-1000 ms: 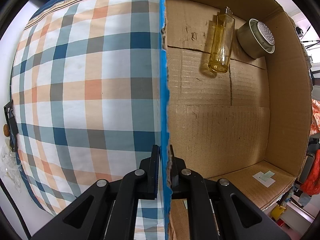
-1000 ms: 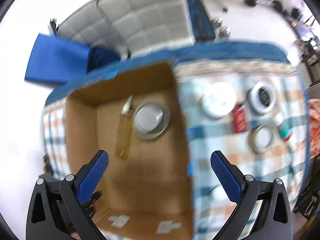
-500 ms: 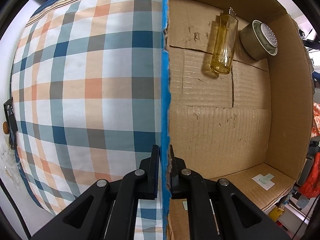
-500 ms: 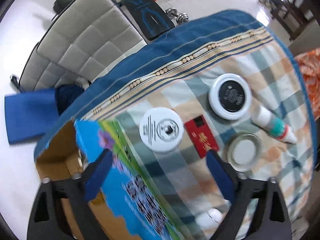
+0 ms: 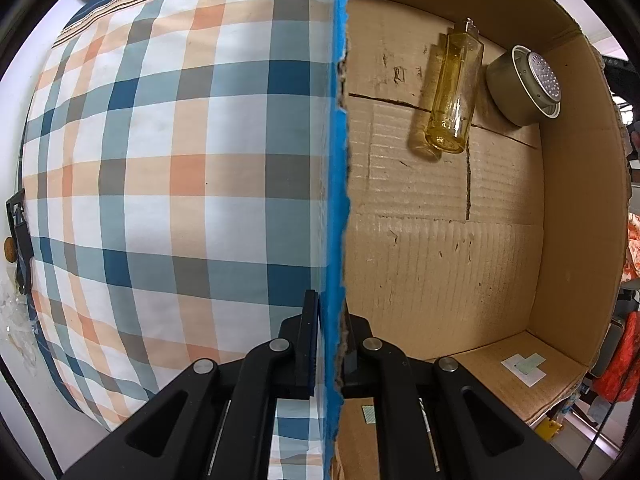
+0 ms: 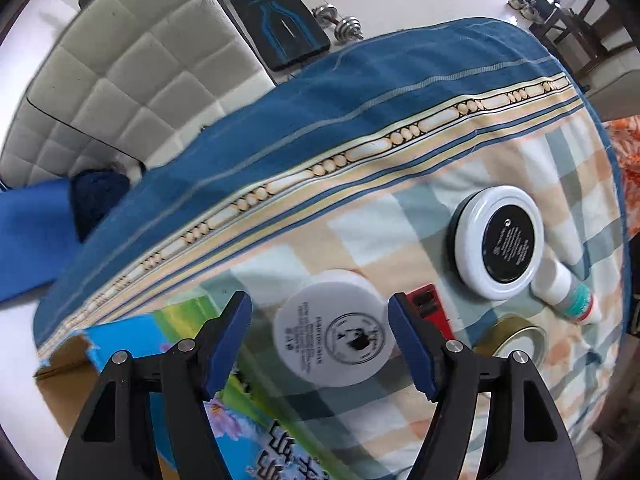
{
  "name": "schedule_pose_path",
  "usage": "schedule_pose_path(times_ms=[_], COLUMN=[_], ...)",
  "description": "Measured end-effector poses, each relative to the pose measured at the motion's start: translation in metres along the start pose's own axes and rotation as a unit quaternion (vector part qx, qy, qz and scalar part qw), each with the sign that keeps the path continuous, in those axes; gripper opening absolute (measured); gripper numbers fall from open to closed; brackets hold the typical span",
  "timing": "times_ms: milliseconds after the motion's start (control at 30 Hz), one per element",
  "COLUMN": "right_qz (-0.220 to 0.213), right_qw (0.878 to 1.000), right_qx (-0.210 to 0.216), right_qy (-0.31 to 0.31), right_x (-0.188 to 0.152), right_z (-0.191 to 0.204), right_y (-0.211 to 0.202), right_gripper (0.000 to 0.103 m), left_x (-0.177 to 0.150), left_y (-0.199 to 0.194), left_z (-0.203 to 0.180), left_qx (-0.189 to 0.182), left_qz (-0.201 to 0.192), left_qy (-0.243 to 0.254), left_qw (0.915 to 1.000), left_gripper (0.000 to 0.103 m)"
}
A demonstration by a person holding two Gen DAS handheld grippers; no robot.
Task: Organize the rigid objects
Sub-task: 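Move the right gripper back to the white cream jar, then grasp the white cream jar with the right gripper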
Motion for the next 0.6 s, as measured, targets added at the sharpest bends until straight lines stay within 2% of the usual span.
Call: schedule_pose_path(times_ms=[200, 333, 600], right_qz=[0.02, 0.034, 0.097], right_qw=[1.0, 0.999, 0.991], right_qx=[0.01, 0.01, -0.017], right_qy=[-0.002, -0.024, -0.093], right_x=[-0.006, -0.015, -0.074], right_z=[-0.002, -0.005, -0.04], right_y=[0.021, 0.022, 0.027], right_gripper=[0.073, 0.072, 0.072], left_x=[0.0, -0.001, -0.002], left_y=[0.001, 0.001, 0.001], left_z=[0.001, 0.0, -0.002], left_qx=[0.001, 0.002, 0.001], left_qz=[0.0, -0.001, -0.002], left_qy=[0.003, 0.003, 0.003], left_qw=[1.0, 1.0, 1.0], left_gripper=[0.005, 0.005, 0.005])
Point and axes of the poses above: each gripper's, at about its wrist camera, not at the fingertips, and y roughly the way its jaws point, z to its left, x to its top, the point moved 9 cm from there along y, roughly the way its jaws point, and after that the axes turned 2 degrees about x, right-handed, at the moved point
